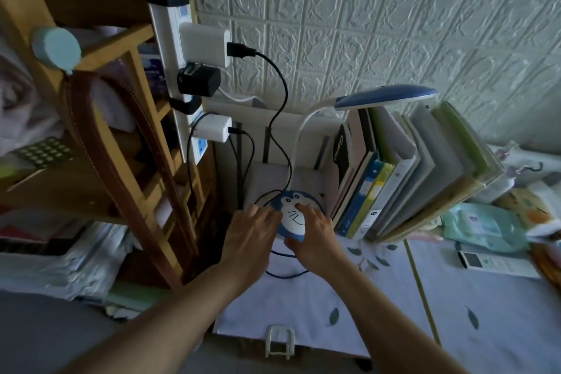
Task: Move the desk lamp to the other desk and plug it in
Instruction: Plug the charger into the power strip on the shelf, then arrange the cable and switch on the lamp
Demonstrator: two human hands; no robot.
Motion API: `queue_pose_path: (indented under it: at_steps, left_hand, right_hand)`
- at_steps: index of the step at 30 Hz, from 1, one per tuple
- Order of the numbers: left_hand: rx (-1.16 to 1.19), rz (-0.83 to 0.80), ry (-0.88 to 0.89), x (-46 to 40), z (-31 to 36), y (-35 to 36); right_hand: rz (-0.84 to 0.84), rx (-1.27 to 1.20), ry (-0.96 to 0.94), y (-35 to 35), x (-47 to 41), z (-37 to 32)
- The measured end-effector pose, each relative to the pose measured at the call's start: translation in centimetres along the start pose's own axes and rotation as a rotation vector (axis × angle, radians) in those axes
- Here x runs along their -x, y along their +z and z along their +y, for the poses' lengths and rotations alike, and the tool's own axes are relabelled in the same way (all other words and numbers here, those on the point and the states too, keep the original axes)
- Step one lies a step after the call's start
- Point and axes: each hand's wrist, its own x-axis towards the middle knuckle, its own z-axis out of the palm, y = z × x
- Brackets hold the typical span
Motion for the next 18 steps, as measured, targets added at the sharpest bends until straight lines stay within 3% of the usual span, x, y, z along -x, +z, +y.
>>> queue_pose_path:
  at_steps: [12, 18]
  left_hand:
    - [-0.077, -0.237, -0.039, 0.3, 0.3, 1.7]
    - [-0.108, -0.201, -0.061, 1.6, 0.0, 1.4]
  right_hand:
    - [-0.179, 0.041, 0.080, 3.3, 0.5, 2.1]
    - [-0.228, 0.183, -0.074, 3.7, 0.5, 0.4]
